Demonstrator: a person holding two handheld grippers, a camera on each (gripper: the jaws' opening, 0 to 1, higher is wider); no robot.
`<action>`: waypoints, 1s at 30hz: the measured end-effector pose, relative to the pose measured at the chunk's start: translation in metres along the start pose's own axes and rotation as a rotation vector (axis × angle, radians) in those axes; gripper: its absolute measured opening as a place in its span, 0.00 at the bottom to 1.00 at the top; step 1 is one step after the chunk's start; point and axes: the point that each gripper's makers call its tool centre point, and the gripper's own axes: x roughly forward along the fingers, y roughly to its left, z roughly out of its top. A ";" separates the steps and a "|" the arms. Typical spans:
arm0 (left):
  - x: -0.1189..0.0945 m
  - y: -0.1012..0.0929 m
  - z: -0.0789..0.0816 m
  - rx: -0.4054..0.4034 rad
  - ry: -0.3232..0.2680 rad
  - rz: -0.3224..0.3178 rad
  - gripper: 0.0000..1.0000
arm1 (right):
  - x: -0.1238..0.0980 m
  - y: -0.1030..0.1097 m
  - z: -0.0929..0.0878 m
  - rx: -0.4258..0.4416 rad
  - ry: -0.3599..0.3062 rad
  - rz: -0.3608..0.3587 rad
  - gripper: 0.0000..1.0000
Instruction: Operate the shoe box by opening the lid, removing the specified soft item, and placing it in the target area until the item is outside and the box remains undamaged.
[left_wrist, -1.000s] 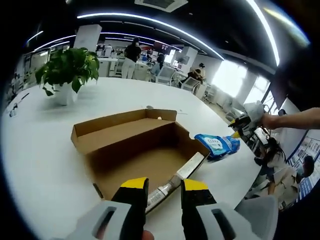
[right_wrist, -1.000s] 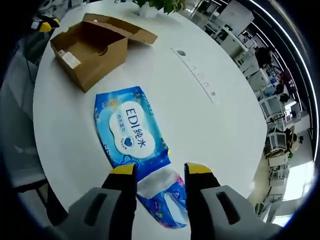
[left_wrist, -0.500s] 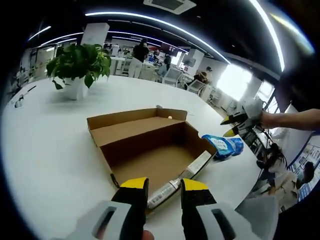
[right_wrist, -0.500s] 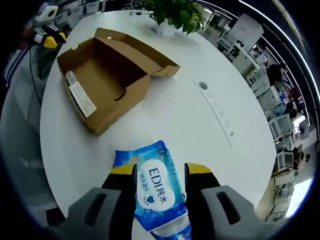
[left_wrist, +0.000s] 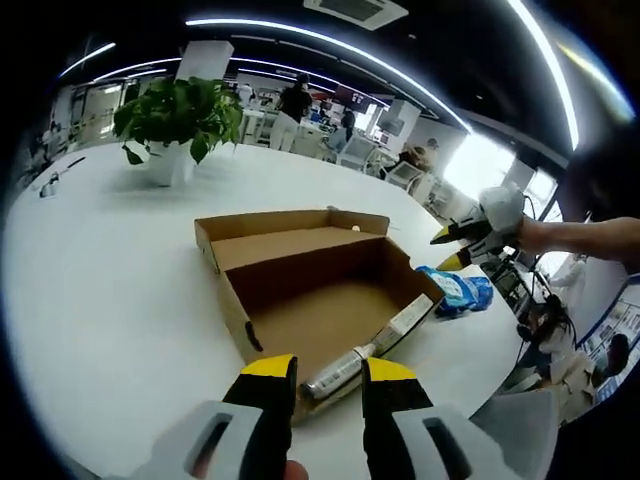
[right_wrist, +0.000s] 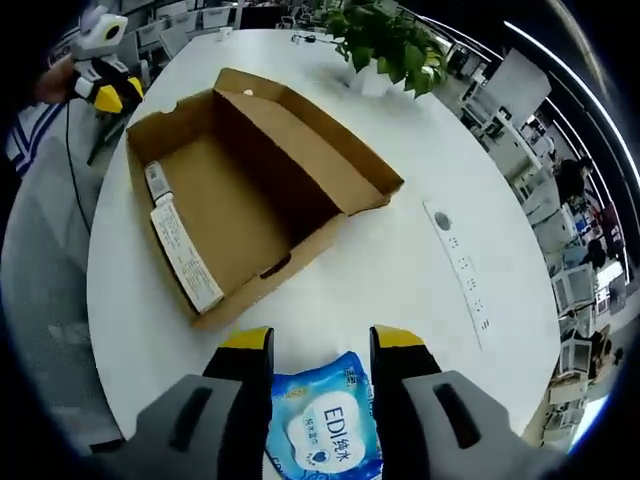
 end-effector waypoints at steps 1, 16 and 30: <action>-0.001 0.002 0.000 -0.001 -0.002 0.003 0.26 | 0.000 0.001 0.002 0.000 -0.003 0.003 0.36; 0.008 -0.010 -0.001 0.001 0.000 -0.019 0.26 | 0.011 0.043 0.043 -0.113 -0.048 0.140 0.40; 0.011 -0.016 -0.008 -0.008 0.004 -0.034 0.26 | 0.034 0.078 0.054 -0.200 0.008 0.309 0.51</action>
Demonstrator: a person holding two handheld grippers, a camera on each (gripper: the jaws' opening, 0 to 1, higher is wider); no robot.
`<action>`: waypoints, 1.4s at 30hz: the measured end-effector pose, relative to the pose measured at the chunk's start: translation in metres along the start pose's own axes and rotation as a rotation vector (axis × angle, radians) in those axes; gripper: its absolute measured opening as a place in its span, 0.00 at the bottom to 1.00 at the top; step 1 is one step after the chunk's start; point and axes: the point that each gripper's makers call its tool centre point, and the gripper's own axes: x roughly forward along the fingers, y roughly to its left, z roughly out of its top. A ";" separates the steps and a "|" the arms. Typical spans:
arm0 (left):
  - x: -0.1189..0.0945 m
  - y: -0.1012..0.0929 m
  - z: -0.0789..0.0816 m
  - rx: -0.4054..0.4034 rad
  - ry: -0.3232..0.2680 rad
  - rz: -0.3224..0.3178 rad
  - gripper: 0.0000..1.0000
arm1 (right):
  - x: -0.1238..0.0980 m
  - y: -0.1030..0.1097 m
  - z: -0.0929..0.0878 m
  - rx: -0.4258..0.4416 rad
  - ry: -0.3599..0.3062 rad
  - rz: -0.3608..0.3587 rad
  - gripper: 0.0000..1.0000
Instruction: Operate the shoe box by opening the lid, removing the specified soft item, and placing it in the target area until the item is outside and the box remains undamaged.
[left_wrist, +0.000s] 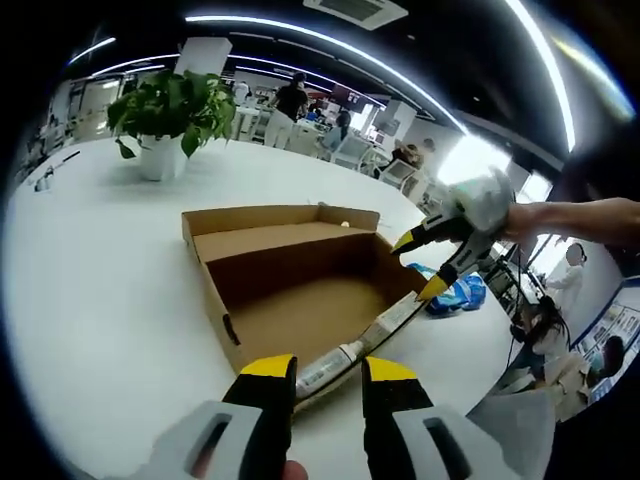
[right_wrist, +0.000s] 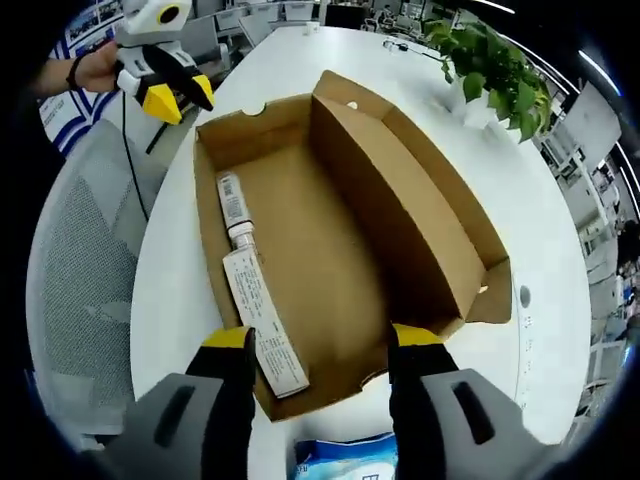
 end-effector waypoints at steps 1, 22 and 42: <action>0.000 0.000 0.000 0.002 0.001 0.001 0.26 | 0.002 0.000 0.000 0.006 0.006 0.008 0.52; 0.007 0.002 0.005 0.008 0.006 -0.008 0.26 | 0.027 0.009 -0.004 -0.087 0.090 0.144 0.53; -0.001 0.000 0.004 -0.005 -0.006 0.000 0.26 | 0.021 -0.010 -0.009 -0.054 0.066 0.038 0.64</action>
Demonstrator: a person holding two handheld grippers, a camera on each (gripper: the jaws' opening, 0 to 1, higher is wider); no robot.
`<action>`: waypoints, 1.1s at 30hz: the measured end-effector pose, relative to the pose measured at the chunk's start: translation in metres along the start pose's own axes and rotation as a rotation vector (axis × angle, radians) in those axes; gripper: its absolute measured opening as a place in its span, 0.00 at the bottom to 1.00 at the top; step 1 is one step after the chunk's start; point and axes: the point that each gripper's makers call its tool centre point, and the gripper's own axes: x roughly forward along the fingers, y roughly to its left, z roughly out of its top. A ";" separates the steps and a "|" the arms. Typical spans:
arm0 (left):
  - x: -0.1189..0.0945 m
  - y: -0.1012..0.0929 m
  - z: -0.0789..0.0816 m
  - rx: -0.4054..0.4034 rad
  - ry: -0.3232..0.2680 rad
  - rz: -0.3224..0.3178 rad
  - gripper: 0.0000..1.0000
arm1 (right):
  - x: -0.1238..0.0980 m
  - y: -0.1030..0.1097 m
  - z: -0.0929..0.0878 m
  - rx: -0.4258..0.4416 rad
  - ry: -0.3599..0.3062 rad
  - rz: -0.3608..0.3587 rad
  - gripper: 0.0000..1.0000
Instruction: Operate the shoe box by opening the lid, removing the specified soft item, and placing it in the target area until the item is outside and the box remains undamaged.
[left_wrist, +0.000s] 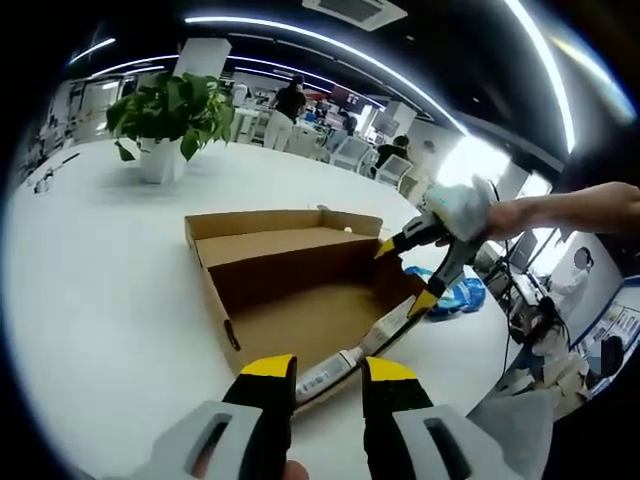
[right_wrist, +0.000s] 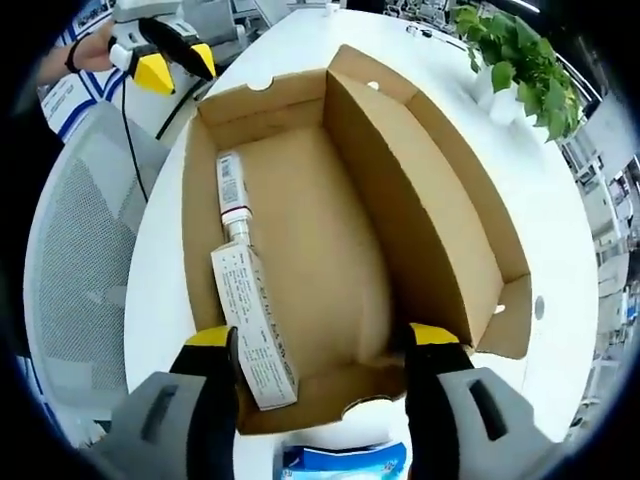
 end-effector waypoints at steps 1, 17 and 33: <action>-0.001 0.000 -0.001 0.000 0.000 0.001 0.26 | 0.000 0.000 0.000 -0.001 0.002 -0.001 0.63; 0.002 -0.005 -0.006 0.001 0.008 -0.007 0.26 | 0.004 0.014 0.011 -0.070 0.024 0.050 0.57; 0.003 -0.005 -0.002 -0.003 0.000 -0.012 0.26 | 0.013 0.021 0.029 -0.111 0.027 0.074 0.59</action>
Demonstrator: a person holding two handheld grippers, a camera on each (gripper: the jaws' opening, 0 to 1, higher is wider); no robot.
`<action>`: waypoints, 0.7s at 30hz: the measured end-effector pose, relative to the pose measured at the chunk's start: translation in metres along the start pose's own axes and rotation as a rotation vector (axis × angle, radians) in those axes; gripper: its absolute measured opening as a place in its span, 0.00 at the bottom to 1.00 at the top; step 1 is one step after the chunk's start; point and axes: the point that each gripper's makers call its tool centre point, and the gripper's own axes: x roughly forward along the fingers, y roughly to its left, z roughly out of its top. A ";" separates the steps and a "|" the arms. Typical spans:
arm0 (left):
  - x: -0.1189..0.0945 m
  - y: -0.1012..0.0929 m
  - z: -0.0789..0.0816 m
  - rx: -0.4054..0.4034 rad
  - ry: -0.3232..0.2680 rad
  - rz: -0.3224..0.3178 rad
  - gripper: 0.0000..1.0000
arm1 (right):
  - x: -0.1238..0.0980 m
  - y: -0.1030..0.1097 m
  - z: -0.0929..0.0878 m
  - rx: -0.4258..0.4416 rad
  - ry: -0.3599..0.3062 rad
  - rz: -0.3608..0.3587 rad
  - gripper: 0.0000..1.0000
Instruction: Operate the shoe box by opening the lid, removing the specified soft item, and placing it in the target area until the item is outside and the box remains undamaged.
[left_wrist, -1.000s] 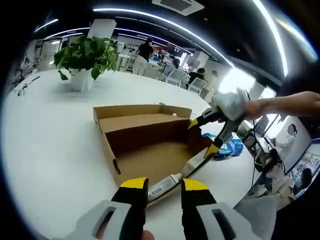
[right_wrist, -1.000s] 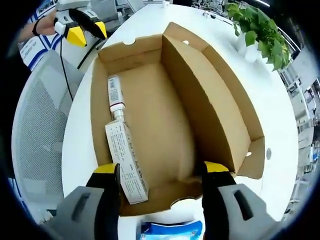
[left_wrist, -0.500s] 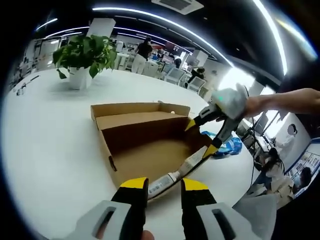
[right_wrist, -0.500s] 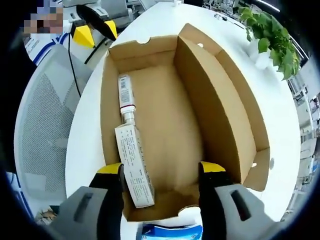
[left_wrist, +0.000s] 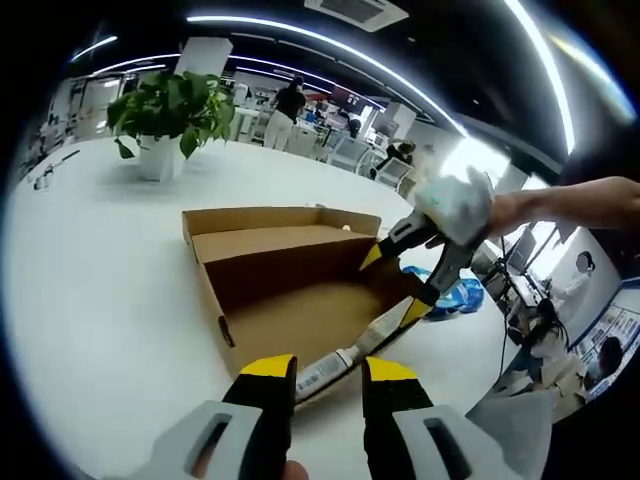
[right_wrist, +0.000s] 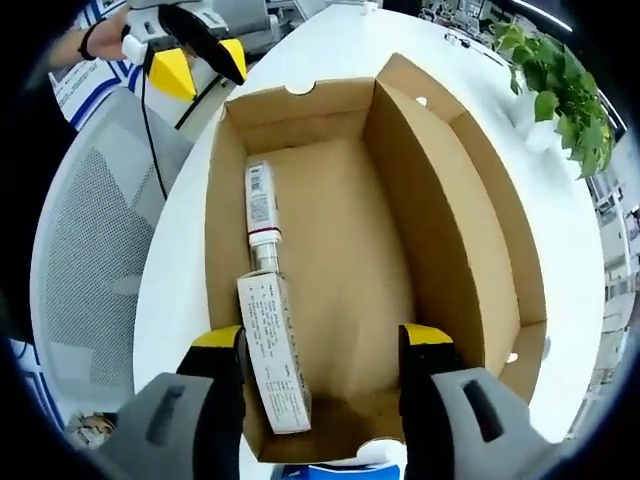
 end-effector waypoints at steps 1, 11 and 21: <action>0.000 0.000 0.001 0.003 0.000 0.000 0.26 | -0.001 -0.001 0.000 -0.006 -0.001 -0.007 0.60; -0.005 0.004 0.002 -0.003 -0.011 0.005 0.26 | -0.006 -0.007 -0.009 0.009 0.026 -0.046 0.56; -0.004 0.001 0.001 0.004 -0.004 -0.005 0.26 | 0.007 0.007 0.004 -0.028 0.024 0.000 0.50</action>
